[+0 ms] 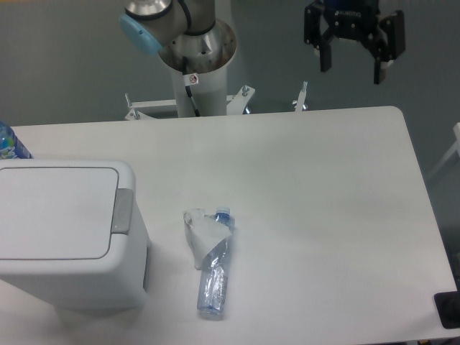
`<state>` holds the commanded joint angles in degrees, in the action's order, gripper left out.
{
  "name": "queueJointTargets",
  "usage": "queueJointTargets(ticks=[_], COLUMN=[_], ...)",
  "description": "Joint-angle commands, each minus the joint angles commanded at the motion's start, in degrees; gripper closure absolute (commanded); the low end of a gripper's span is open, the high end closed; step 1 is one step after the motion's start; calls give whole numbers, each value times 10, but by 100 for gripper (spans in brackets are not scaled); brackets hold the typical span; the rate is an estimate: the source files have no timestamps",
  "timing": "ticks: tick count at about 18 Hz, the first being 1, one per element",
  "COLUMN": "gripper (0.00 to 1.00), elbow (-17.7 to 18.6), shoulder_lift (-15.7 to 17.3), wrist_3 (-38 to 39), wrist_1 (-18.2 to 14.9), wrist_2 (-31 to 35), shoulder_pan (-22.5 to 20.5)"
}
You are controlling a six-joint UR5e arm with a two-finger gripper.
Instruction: Open the trash can
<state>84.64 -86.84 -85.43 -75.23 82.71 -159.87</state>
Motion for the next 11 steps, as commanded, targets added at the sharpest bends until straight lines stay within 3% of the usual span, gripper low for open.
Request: queueJointTargets(ticks=[7,11], gripper=[0,0], elbow=[-3,-4], shoulder_lift=[-2,-7], wrist_3=[8,80], wrist_1=[2,17], wrist_2=[6,4], shoulder_pan=[6,11])
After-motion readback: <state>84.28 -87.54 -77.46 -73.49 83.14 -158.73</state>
